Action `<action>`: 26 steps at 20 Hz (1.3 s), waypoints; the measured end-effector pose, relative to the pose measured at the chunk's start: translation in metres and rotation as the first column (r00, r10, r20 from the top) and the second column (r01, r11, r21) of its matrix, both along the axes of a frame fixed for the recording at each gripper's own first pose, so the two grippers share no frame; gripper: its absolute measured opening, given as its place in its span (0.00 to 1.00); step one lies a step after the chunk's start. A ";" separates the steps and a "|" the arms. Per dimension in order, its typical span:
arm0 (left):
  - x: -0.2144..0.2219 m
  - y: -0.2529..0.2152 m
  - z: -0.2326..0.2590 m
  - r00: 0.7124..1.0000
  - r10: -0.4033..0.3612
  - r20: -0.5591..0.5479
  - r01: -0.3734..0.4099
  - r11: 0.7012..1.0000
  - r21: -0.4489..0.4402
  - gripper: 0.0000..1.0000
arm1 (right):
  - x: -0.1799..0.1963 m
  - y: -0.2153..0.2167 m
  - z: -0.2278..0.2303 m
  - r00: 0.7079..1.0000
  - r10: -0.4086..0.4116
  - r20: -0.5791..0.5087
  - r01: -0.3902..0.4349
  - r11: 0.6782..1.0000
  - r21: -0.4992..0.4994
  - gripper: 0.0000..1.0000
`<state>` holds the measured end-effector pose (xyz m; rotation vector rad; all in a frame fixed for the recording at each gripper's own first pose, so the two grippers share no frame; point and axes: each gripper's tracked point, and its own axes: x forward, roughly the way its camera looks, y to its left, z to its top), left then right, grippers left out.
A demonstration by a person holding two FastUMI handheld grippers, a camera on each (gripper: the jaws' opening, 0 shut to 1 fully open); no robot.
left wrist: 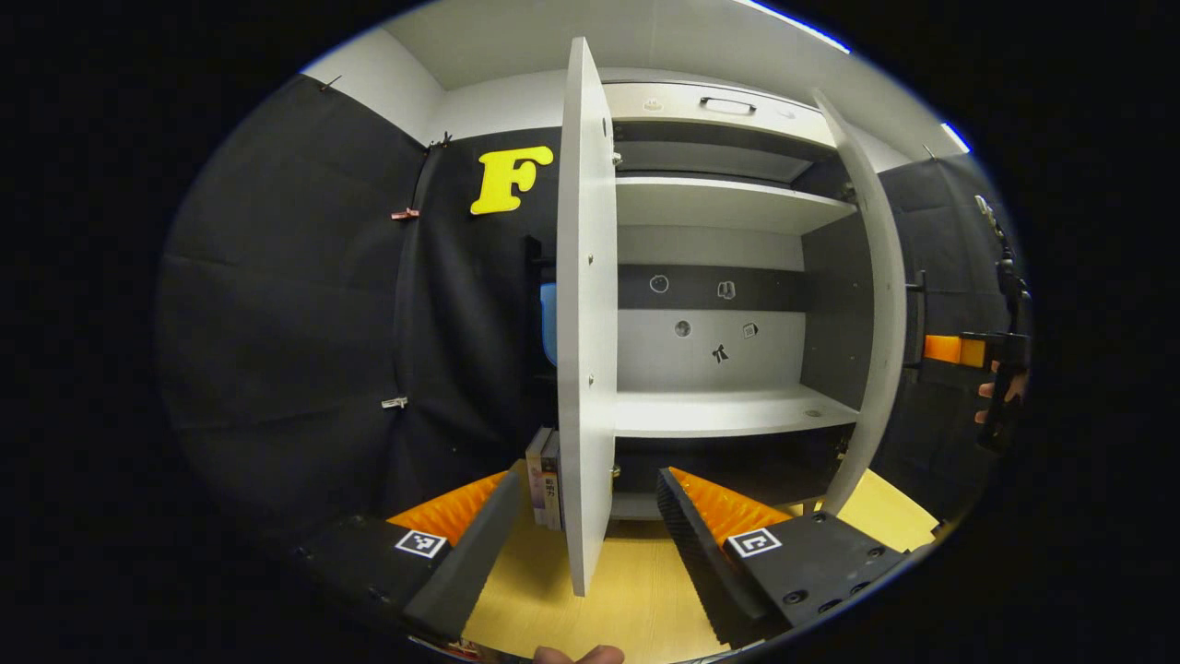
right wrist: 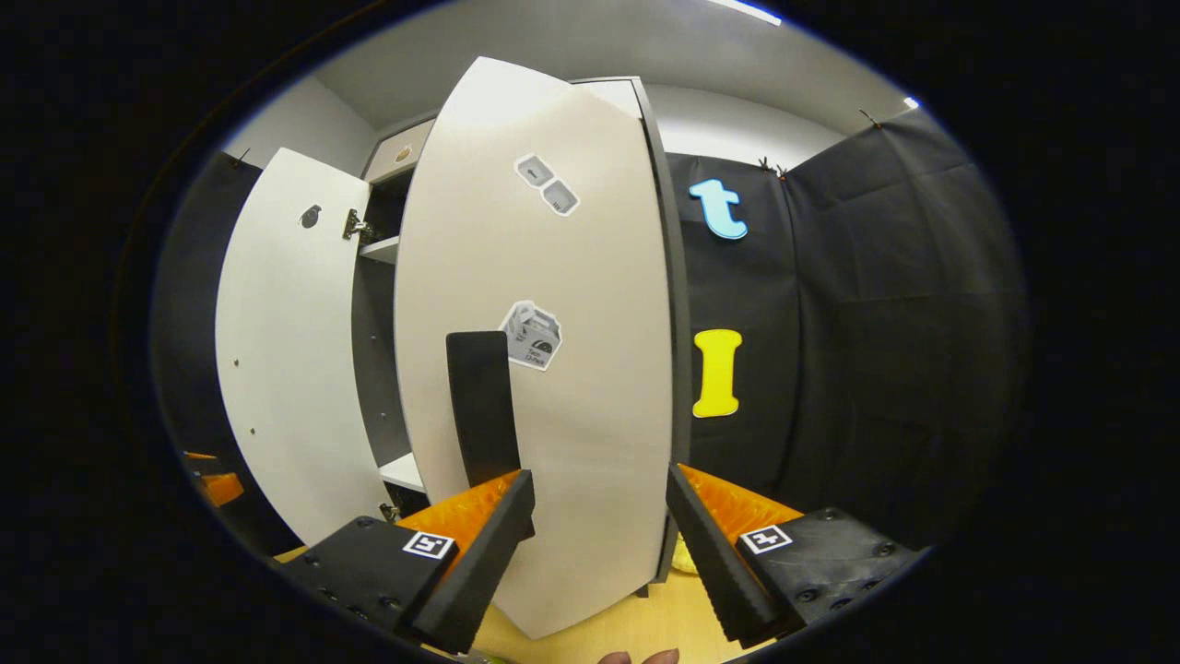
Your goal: Grasp the bottle in the cabinet with the left hand and place it on the coaster, then close the right door with the right hand and the left door with the left hand.
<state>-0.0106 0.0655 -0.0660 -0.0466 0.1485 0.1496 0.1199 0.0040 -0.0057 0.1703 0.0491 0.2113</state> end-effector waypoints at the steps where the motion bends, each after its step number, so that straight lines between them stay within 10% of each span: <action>1: -0.001 0.003 -0.001 1.000 0.007 -0.001 -0.007 1.000 0.003 0.95 | 0.004 0.008 -0.003 1.000 0.016 -0.006 -0.016 1.000 -0.006 0.96; 17: -0.005 0.055 -0.001 0.996 0.089 -0.007 -0.089 0.996 0.031 0.95 | 0.064 0.071 -0.003 1.000 0.016 0.011 -0.015 1.000 -0.022 0.96; 26: 0.000 0.077 0.014 0.997 0.073 0.019 -0.073 0.997 0.017 0.95 | 0.026 0.064 0.016 0.999 -0.015 0.033 0.016 1.000 -0.023 0.96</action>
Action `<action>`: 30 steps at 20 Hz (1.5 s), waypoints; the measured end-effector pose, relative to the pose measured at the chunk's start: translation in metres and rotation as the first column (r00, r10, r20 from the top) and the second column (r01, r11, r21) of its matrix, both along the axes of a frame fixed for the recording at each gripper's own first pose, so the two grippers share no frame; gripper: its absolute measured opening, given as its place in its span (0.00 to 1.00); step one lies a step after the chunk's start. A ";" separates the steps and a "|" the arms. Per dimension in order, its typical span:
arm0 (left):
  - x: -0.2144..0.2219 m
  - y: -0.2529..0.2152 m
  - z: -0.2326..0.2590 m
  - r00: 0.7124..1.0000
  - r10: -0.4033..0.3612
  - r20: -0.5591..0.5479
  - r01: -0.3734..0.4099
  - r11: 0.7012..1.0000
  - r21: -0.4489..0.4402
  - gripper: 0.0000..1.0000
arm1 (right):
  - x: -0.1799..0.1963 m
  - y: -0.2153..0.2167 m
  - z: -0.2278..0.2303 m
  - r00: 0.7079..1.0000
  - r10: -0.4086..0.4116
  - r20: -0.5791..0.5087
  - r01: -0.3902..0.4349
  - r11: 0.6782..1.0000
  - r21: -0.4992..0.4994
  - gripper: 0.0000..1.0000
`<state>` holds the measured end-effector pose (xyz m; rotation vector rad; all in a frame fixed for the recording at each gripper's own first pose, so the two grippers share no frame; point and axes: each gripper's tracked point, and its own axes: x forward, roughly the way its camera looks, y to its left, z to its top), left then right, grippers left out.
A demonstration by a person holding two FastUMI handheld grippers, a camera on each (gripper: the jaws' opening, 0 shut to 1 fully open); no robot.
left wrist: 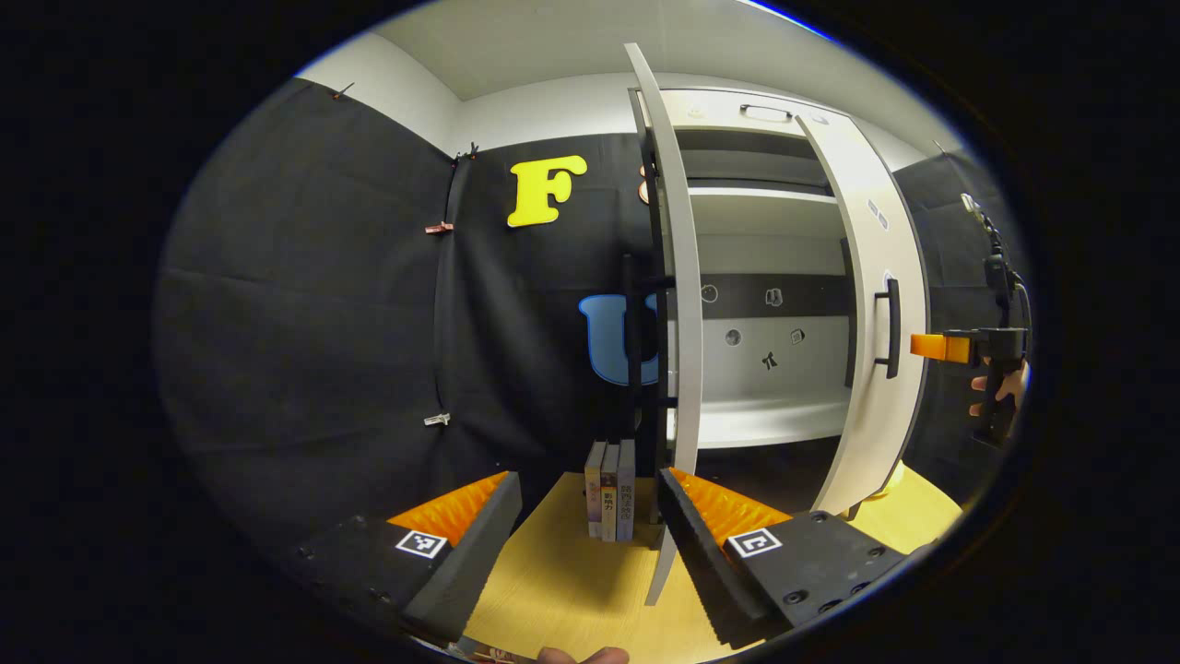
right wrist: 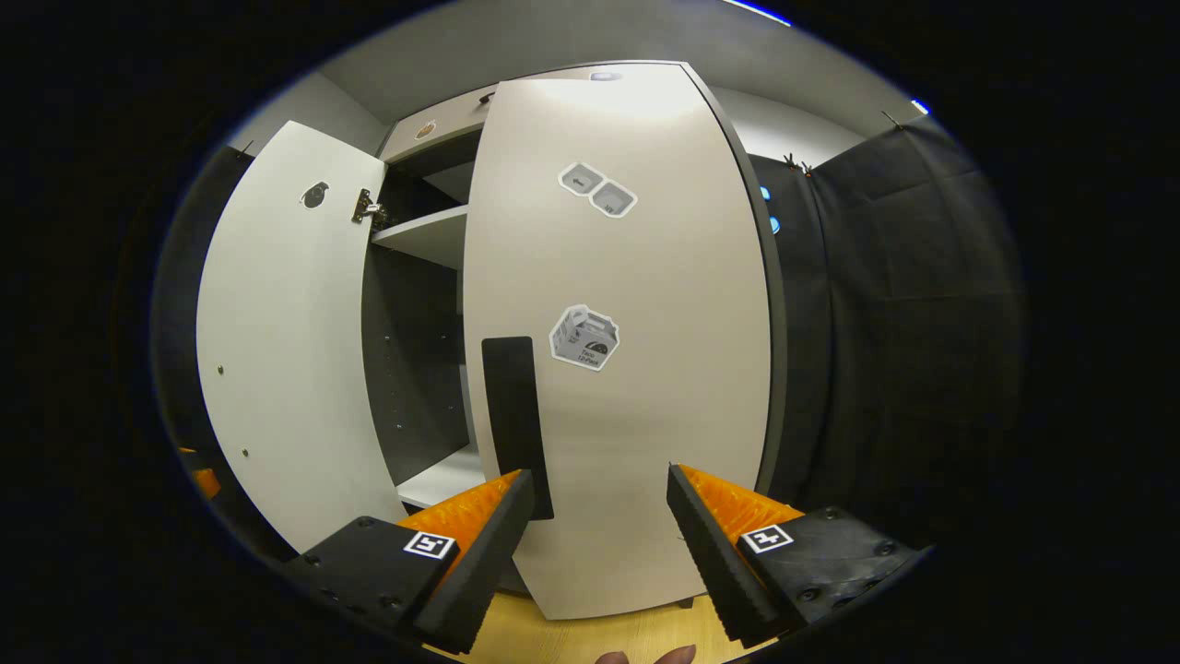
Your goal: Grasp the bottle in the cabinet with the left hand and place it on the coaster, then close the right door with the right hand and the left door with the left hand.
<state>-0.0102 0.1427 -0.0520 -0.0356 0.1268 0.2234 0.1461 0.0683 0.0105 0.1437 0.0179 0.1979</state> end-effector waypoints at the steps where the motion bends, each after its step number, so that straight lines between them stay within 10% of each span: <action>1: 0.000 0.000 0.000 1.000 -0.006 0.003 0.006 1.000 -0.016 0.95 | -0.008 -0.003 0.002 1.000 -0.006 0.004 0.006 1.000 -0.016 0.96; 12: 0.049 0.041 0.038 0.995 -0.048 0.082 0.049 0.999 -0.010 0.95 | -0.090 -0.055 0.005 0.992 -0.118 0.041 0.123 0.983 -0.139 0.95; 30: 0.083 0.006 0.064 0.992 -0.066 0.110 0.065 0.998 0.016 0.95 | -0.119 -0.113 -0.002 0.979 -0.200 0.034 0.202 0.975 -0.094 0.95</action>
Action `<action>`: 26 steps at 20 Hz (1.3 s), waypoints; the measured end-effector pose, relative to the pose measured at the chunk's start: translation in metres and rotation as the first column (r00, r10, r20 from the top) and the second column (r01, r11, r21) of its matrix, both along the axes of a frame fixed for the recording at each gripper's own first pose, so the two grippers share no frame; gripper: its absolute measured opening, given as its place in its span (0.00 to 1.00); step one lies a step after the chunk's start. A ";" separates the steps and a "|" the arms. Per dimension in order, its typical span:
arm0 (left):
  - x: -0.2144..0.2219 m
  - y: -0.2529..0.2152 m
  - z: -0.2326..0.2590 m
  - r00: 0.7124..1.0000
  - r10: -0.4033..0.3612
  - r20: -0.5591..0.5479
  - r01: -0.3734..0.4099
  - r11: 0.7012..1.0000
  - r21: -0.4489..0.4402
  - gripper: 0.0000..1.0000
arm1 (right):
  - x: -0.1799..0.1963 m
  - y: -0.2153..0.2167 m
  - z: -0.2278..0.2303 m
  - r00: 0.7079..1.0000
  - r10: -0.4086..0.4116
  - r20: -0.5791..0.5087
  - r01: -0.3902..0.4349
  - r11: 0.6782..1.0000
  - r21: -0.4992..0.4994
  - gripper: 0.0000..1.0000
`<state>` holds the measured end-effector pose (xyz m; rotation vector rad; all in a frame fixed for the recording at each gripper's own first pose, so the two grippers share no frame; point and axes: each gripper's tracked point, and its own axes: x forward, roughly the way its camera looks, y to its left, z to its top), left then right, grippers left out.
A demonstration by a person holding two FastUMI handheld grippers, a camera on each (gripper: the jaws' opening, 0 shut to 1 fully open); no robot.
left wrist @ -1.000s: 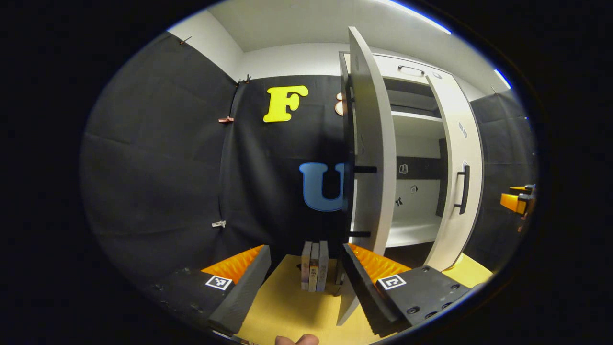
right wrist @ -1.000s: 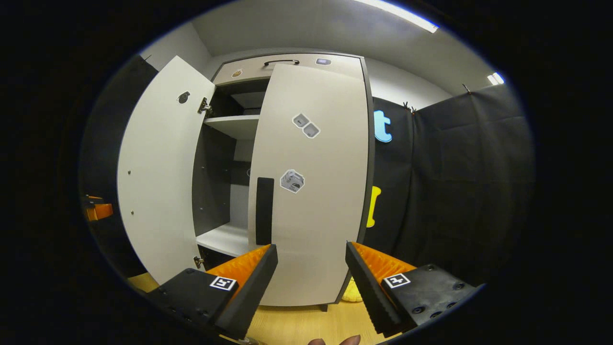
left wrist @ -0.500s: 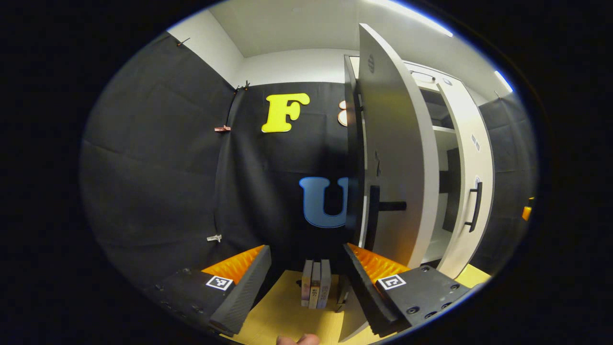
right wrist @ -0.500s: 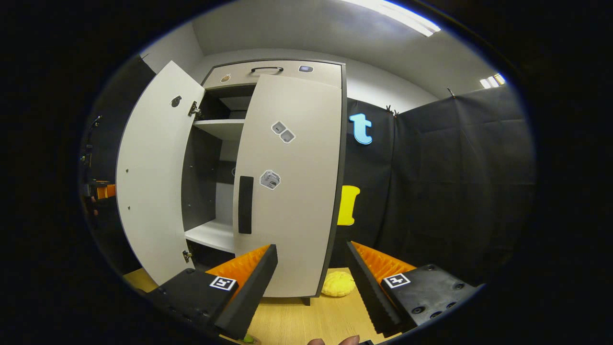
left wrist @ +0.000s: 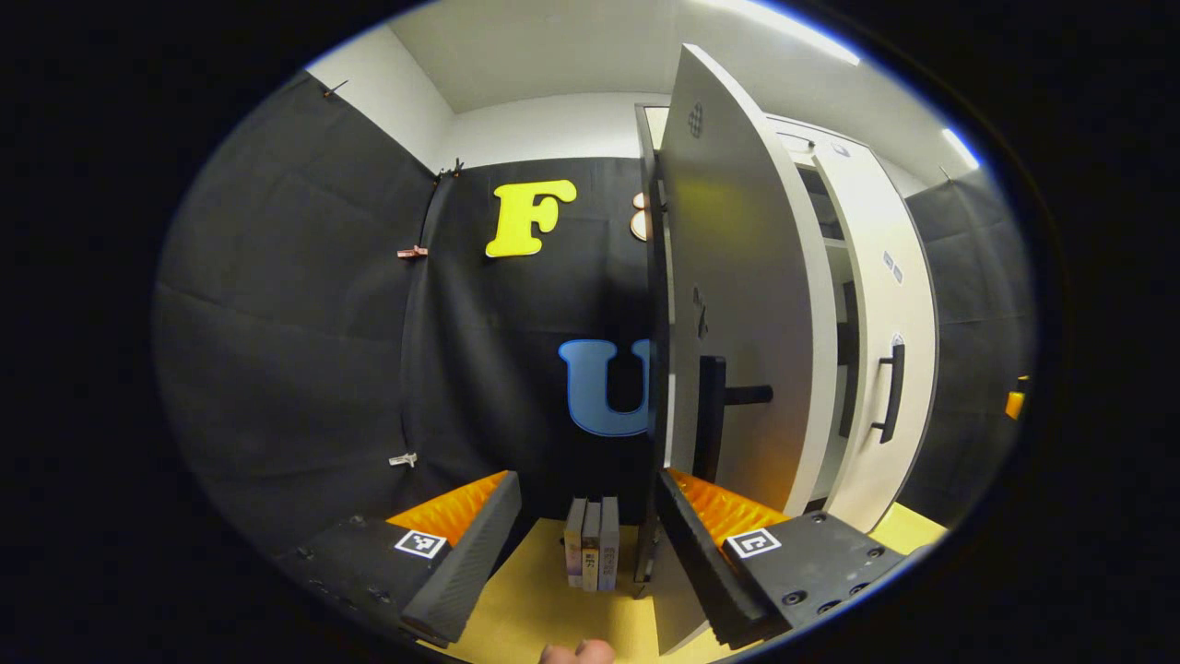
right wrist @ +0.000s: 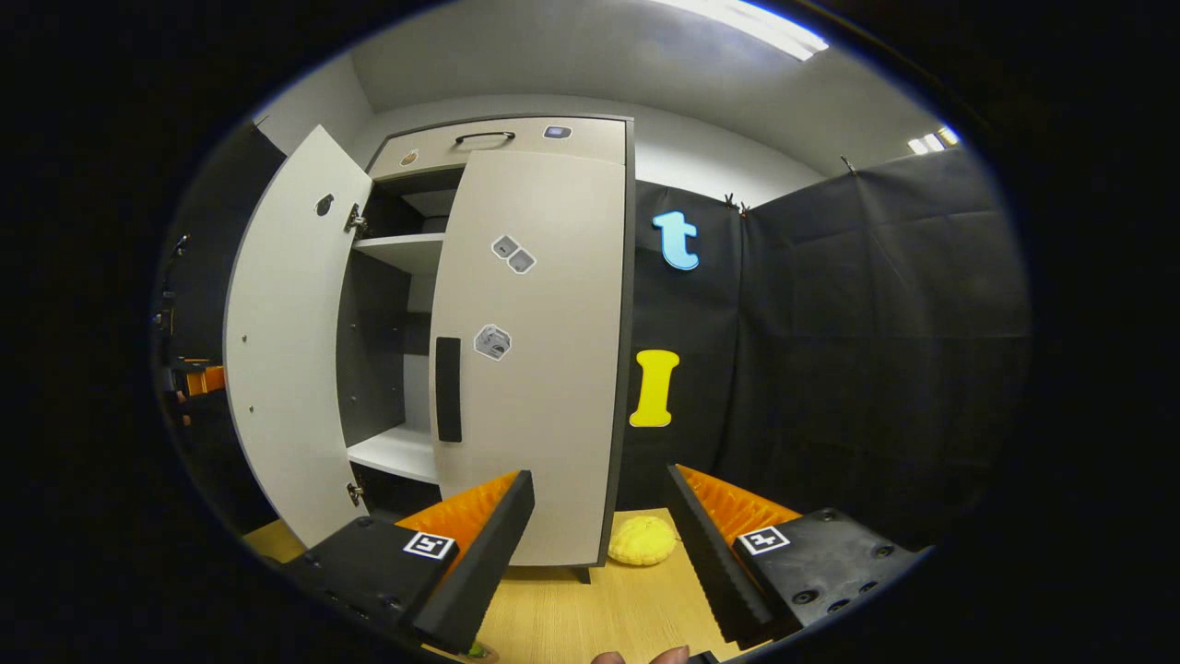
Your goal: Grasp the bottle in the cabinet with the left hand and place it on the coaster, then close the right door with the right hand and the left door with the left hand.
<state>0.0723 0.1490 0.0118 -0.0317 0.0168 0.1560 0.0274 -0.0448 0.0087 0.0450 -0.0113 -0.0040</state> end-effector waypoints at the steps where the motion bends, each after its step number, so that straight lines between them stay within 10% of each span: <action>1: 0.000 -0.006 0.000 1.000 -0.006 -0.003 0.006 1.000 0.002 0.94 | 0.002 -0.003 0.000 1.000 -0.001 0.002 0.001 1.000 -0.010 0.95; 26: 0.093 -0.197 0.006 0.987 -0.160 -0.012 0.160 0.987 0.009 0.92 | 0.017 -0.119 -0.021 0.995 -0.085 -0.047 0.086 0.996 0.015 0.95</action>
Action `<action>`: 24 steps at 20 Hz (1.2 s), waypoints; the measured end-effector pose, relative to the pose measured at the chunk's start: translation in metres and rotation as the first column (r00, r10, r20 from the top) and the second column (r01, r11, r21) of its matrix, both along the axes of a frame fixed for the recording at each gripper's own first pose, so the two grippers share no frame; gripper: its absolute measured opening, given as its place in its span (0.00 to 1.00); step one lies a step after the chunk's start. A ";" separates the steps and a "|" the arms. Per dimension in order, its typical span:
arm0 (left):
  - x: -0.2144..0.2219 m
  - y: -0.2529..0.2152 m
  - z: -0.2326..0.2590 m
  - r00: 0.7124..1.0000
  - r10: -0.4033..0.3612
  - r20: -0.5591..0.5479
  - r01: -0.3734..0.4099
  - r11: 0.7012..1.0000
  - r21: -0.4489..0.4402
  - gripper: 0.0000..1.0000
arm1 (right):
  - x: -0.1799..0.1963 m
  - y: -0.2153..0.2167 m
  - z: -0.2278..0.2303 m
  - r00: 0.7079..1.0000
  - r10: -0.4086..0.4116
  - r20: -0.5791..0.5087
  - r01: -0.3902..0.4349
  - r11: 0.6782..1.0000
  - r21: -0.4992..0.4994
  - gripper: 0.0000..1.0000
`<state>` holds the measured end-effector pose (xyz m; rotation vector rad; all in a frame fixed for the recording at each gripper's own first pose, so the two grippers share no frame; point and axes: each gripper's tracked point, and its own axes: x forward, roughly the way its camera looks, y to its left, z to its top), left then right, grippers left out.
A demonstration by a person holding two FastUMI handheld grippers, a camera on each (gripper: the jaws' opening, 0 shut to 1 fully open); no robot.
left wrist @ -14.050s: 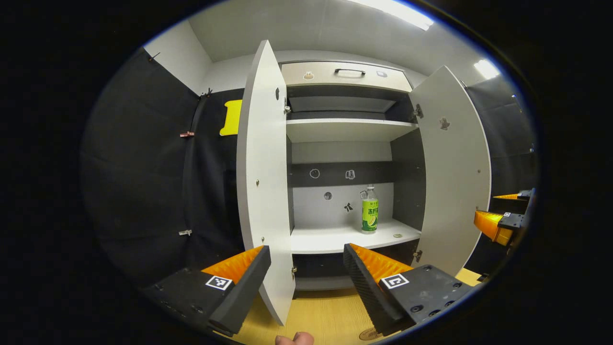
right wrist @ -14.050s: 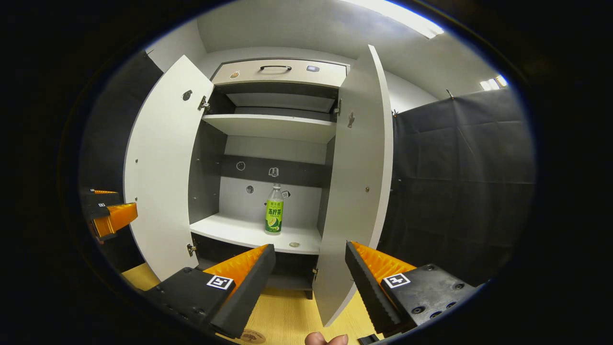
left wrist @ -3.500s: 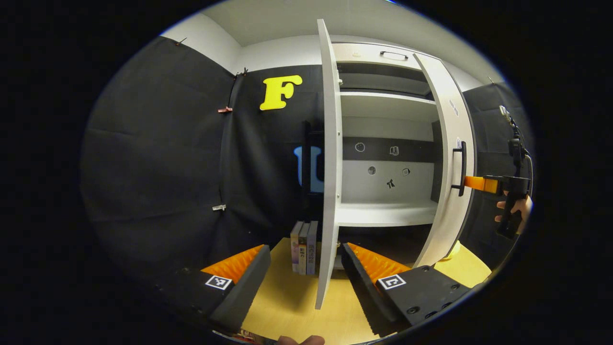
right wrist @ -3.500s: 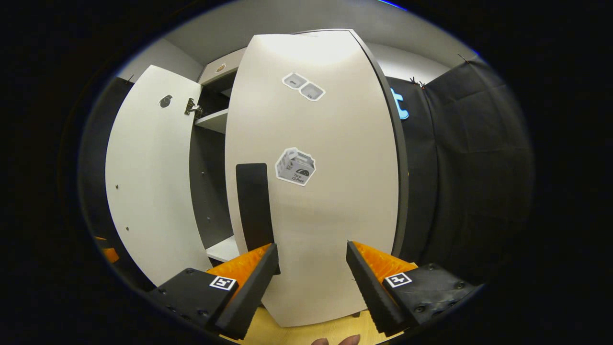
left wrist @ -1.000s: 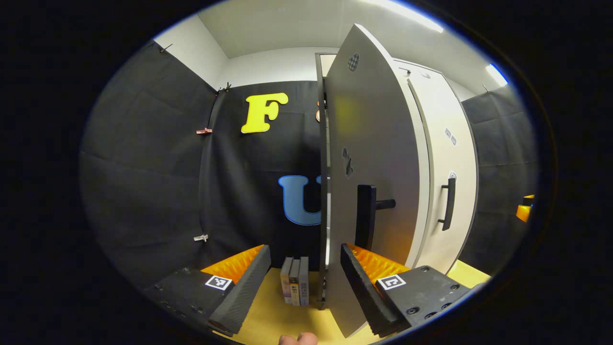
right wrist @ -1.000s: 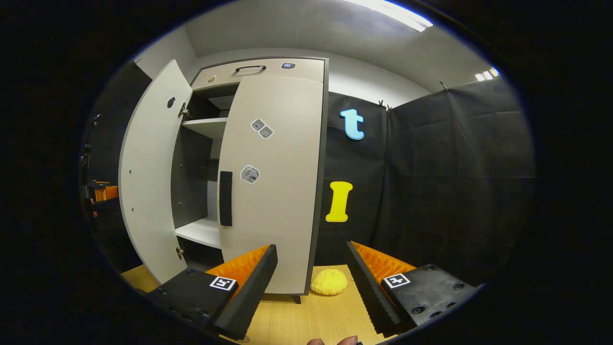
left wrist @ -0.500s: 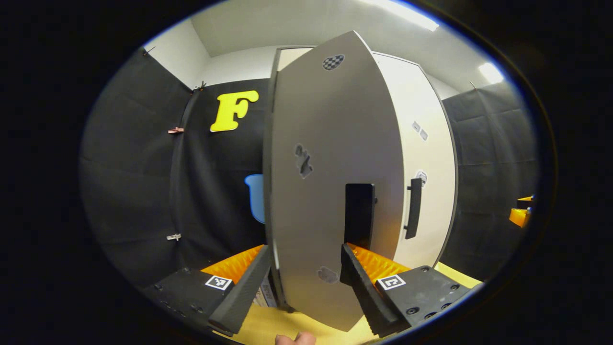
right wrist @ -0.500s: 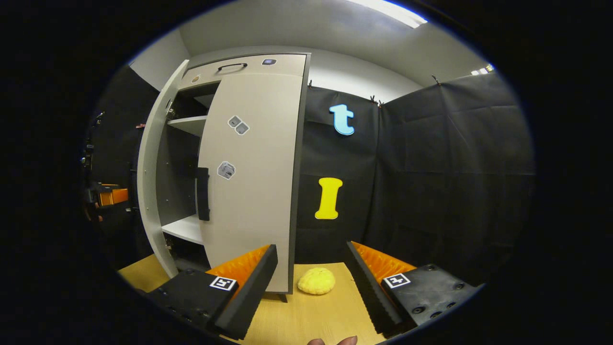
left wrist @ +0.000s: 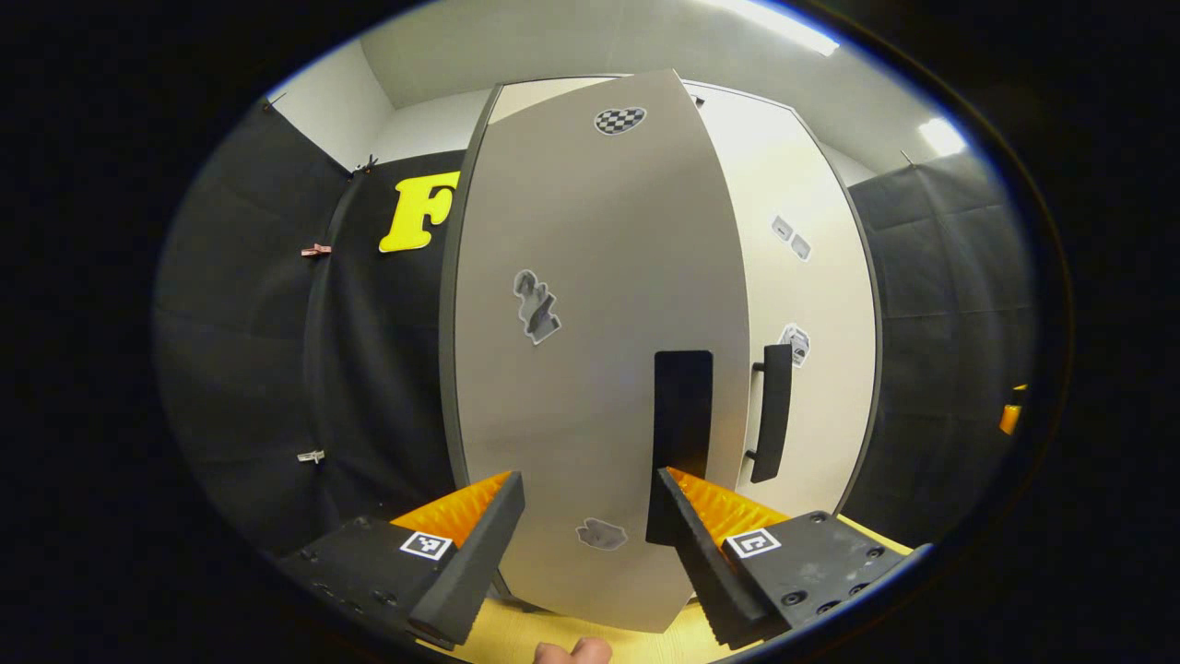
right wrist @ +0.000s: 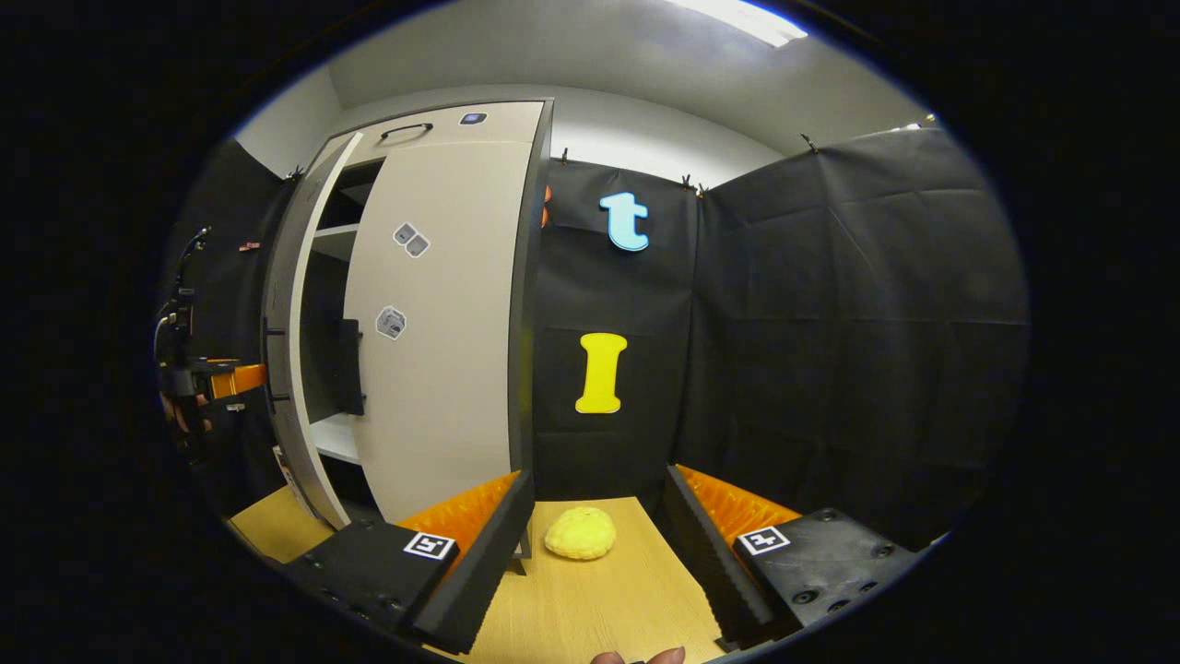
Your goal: Grasp the bottle in the cabinet with the left hand and place it on the coaster, then close the right door with the right hand and the left door with the left hand.
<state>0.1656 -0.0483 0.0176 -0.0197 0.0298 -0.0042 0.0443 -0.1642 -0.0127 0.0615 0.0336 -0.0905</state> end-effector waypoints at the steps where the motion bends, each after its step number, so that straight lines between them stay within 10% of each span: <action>1: 0.004 -0.003 0.001 1.000 0.002 0.001 -0.002 1.000 0.002 0.92 | 0.000 0.000 0.000 1.000 0.004 -0.001 -0.004 1.000 -0.002 0.95; 11: 0.031 -0.017 0.002 1.000 0.025 -0.008 -0.025 1.000 0.011 0.93 | 0.011 0.017 -0.001 0.998 0.066 -0.007 -0.066 0.998 0.002 0.95; 24: -0.050 0.006 0.015 1.000 0.003 -0.003 -0.003 1.000 0.005 0.93 | 0.004 0.085 0.028 0.983 0.178 0.045 -0.178 0.984 0.003 0.95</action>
